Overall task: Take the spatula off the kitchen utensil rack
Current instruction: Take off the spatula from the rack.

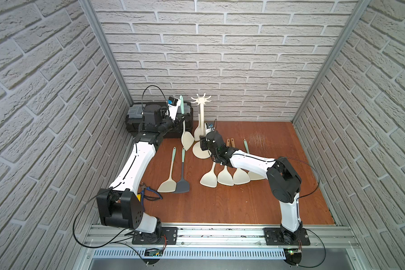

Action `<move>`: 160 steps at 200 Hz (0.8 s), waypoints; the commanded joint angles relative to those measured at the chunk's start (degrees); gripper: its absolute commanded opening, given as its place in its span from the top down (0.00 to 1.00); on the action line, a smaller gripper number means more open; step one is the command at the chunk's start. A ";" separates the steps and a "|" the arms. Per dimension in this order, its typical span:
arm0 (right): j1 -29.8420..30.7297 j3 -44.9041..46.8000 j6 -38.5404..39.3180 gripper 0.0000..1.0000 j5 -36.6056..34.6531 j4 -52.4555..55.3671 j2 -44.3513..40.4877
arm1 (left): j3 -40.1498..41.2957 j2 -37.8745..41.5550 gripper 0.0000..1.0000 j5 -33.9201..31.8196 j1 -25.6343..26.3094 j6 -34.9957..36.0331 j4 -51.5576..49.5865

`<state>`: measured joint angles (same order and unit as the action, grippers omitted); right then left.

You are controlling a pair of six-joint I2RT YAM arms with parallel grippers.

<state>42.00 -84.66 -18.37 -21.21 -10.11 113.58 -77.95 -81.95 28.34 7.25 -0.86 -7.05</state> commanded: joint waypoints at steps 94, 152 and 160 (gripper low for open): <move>-1.07 21.08 -1.89 0.42 32.70 7.04 -26.83 | 9.48 15.62 1.00 27.65 -1.45 0.75 -10.81; -2.95 24.10 -2.38 0.42 56.59 12.53 -30.15 | 11.46 17.63 1.00 39.16 0.12 -4.40 -5.27; -2.93 24.11 -2.60 0.42 57.04 12.87 -30.08 | 11.17 17.53 1.00 39.91 0.42 -4.58 -5.96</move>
<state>39.22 -60.42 -21.19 27.16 0.71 85.41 -66.15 -65.82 60.97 6.79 -3.88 -16.05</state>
